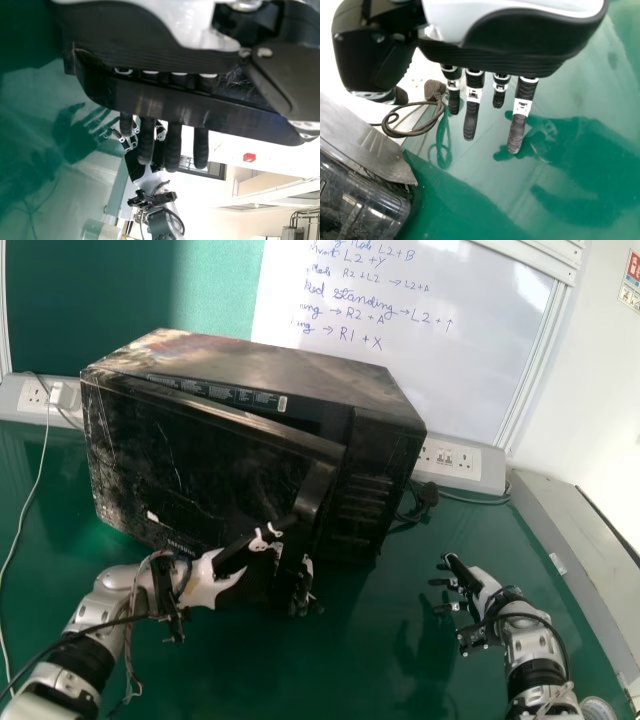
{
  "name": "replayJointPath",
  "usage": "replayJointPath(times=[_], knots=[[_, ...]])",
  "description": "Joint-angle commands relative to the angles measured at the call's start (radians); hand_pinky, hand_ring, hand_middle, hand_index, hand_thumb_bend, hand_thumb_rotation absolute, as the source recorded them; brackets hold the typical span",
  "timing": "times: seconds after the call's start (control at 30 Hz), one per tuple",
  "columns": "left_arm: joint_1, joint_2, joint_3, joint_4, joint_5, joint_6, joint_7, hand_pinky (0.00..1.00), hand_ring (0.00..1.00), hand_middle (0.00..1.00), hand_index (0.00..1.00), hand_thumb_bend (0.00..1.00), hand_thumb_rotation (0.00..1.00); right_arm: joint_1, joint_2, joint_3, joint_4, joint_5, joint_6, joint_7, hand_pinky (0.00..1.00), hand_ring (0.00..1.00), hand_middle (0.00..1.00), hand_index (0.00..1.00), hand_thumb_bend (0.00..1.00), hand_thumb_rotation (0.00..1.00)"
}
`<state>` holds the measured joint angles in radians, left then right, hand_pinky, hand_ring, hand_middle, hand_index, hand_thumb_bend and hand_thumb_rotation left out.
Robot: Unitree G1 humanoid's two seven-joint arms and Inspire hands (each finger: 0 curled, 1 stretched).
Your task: Open the door of oven
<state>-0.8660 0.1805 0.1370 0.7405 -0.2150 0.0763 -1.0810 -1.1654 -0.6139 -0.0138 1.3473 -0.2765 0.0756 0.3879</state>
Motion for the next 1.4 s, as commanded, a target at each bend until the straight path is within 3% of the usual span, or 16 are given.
replayJointPath(times=[0.0,0.03,0.1,0.13,0.23,0.33,0.37,0.43,0.5,0.63,0.73,0.83,1.0,1.1,1.2,1.37], knots=[[-0.032,-0.022,0.008,-0.077,-0.088,0.004,-0.032,0.0,0.05,0.09,0.12,0.45,0.32,0.002,0.003,0.007,0.005,-0.002,0.014,-0.002,0.82,0.71,0.73,0.93,0.54,0.54],[-0.027,-0.023,0.009,-0.088,-0.091,0.009,-0.031,0.0,0.05,0.09,0.12,0.46,0.29,0.001,0.004,0.002,0.006,0.003,0.021,-0.008,0.78,0.71,0.73,0.93,0.51,0.5],[-0.025,-0.02,0.014,-0.099,-0.099,0.021,-0.035,0.0,0.05,0.09,0.12,0.48,0.23,0.002,0.005,-0.003,0.006,0.008,0.018,-0.008,0.84,0.72,0.72,0.93,0.51,0.48],[-0.029,-0.015,0.018,-0.098,-0.105,0.037,-0.039,0.0,0.05,0.09,0.12,0.53,0.19,0.002,0.005,-0.003,0.006,0.008,0.019,-0.005,0.74,0.7,0.71,0.92,0.51,0.5],[-0.037,-0.002,0.039,-0.107,-0.124,0.072,-0.025,0.0,0.05,0.09,0.12,0.62,0.07,0.001,0.006,-0.004,0.006,0.009,0.017,0.0,0.75,0.71,0.73,0.92,0.57,0.5],[-0.043,0.008,0.066,-0.109,-0.154,0.117,-0.017,0.0,0.04,0.09,0.12,0.65,0.01,0.002,0.006,-0.002,0.007,0.008,0.017,-0.001,0.74,0.7,0.72,0.93,0.55,0.51],[-0.041,0.012,0.07,-0.113,-0.159,0.117,-0.019,0.0,0.04,0.09,0.12,0.64,0.0,0.001,0.006,0.0,0.007,0.007,0.018,0.001,0.77,0.71,0.73,0.94,0.55,0.51],[-0.037,0.017,0.077,-0.116,-0.163,0.102,-0.026,0.01,0.05,0.1,0.4,0.53,0.04,0.001,0.007,0.003,0.006,0.004,0.014,0.002,0.82,0.73,0.73,0.93,0.57,0.52],[-0.032,0.022,0.081,-0.116,-0.166,0.09,-0.042,0.02,0.06,0.11,0.45,0.51,0.05,0.001,0.009,0.001,0.006,0.006,0.016,0.001,0.77,0.71,0.73,0.93,0.56,0.51],[-0.026,0.039,0.088,-0.106,-0.181,0.121,-0.083,0.03,0.08,0.14,0.47,0.51,0.04,0.001,0.014,-0.001,0.005,0.01,0.015,0.002,0.82,0.72,0.74,0.94,0.52,0.51],[-0.018,0.051,0.08,-0.122,-0.181,0.165,-0.092,0.04,0.09,0.15,0.47,0.51,0.04,0.002,0.014,0.0,0.005,0.01,0.009,0.003,0.72,0.72,0.77,0.95,0.47,0.49],[-0.01,0.061,0.077,-0.144,-0.188,0.221,-0.105,0.05,0.09,0.15,0.47,0.51,0.04,0.001,0.015,0.007,0.005,0.002,0.016,-0.014,0.7,0.7,0.75,0.92,0.48,0.49],[0.022,0.071,0.077,-0.198,-0.193,0.274,-0.104,0.07,0.1,0.15,0.47,0.5,0.04,-0.001,0.015,0.005,0.005,0.006,0.018,-0.011,0.79,0.69,0.73,0.92,0.53,0.52],[0.045,0.079,0.069,-0.237,-0.195,0.279,-0.121,0.06,0.1,0.15,0.47,0.51,0.04,-0.001,0.014,0.009,0.005,0.001,0.014,-0.006,0.83,0.7,0.73,0.93,0.5,0.51],[0.064,0.085,0.067,-0.272,-0.207,0.3,-0.143,0.05,0.09,0.13,0.47,0.51,0.04,-0.002,0.014,0.007,0.005,0.003,0.02,-0.01,0.73,0.67,0.7,0.91,0.5,0.52],[0.077,0.097,0.06,-0.286,-0.216,0.314,-0.185,0.04,0.08,0.12,0.47,0.51,0.04,0.0,0.012,0.007,0.004,0.004,0.01,-0.006,0.7,0.67,0.72,0.91,0.52,0.49]])
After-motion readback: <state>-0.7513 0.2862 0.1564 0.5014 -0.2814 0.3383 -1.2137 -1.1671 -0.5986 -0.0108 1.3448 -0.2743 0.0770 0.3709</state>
